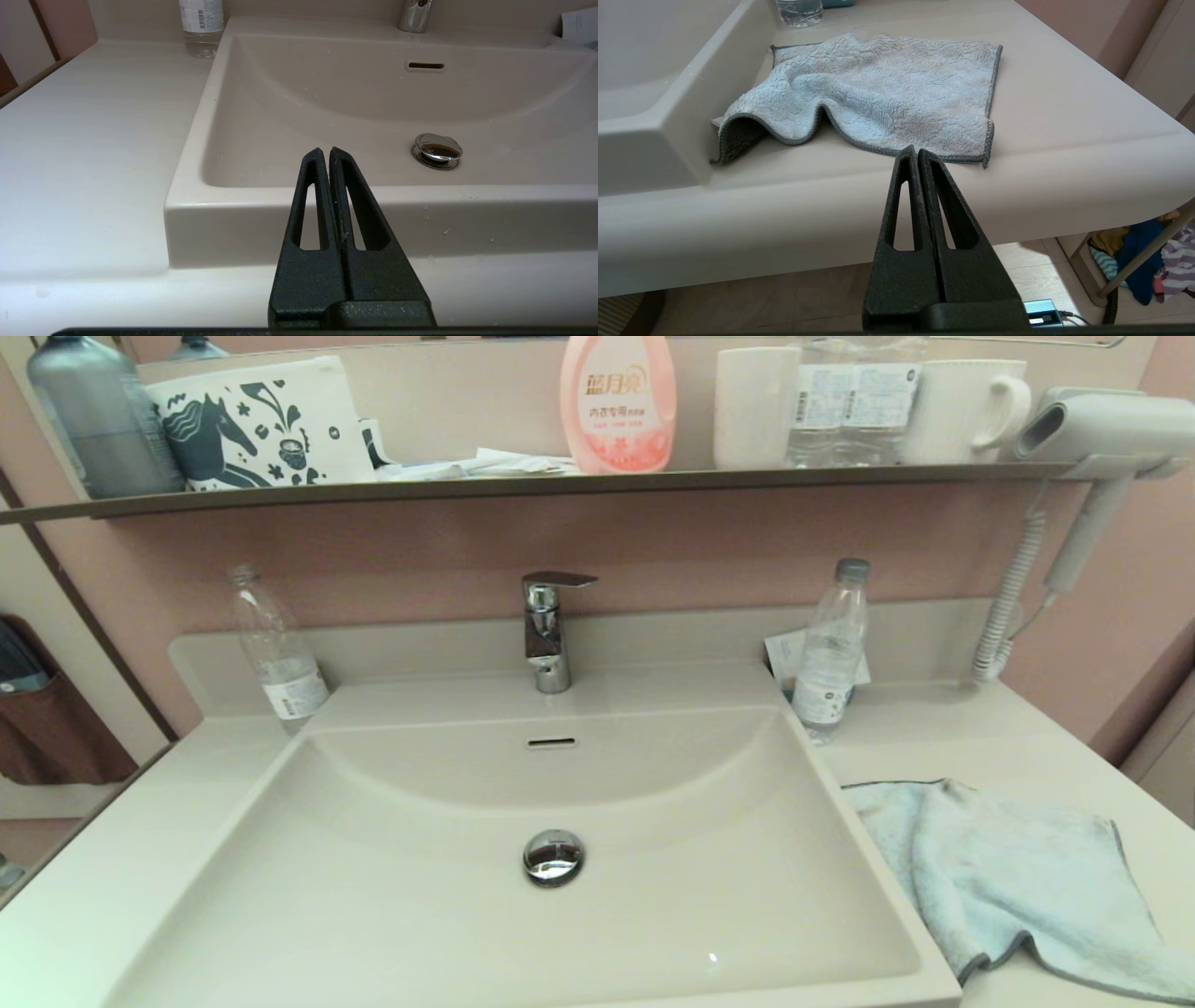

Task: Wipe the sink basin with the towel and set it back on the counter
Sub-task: Turn on the faucet

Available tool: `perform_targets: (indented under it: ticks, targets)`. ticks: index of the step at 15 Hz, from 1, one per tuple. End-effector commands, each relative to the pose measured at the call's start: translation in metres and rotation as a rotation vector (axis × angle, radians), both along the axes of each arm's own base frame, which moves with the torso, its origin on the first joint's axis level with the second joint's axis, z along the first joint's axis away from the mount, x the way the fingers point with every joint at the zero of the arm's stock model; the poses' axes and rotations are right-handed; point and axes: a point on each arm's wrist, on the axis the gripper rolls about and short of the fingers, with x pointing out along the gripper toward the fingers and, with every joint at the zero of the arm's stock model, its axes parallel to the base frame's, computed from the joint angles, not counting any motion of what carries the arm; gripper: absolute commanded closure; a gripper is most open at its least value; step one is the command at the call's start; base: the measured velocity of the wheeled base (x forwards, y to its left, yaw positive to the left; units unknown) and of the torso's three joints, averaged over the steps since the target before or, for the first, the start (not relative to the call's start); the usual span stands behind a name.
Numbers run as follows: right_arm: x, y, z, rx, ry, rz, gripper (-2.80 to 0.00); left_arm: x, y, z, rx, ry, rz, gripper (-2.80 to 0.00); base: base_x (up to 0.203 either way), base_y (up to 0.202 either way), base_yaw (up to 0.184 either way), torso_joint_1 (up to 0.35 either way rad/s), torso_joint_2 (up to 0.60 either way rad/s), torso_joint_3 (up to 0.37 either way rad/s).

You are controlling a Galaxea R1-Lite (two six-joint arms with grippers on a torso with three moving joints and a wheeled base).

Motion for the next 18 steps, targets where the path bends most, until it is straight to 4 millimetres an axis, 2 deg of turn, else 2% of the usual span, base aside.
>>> perform_targets:
  ticks: [1, 18]
  targets:
    - [0.0, 0.0, 0.0, 0.0, 0.0, 0.0, 0.0, 0.0001, 0.0, 0.0001, -0.001, 0.0, 0.0, 0.0, 0.0, 0.0, 0.0, 0.0, 0.0, 0.0]
    - [0.0, 0.0, 0.0, -0.001, 0.0, 0.0, 0.0, 0.0001, 0.0, 0.0001, -0.001, 0.0, 0.0, 0.0, 0.0, 0.0, 0.0, 0.0, 0.0, 0.0]
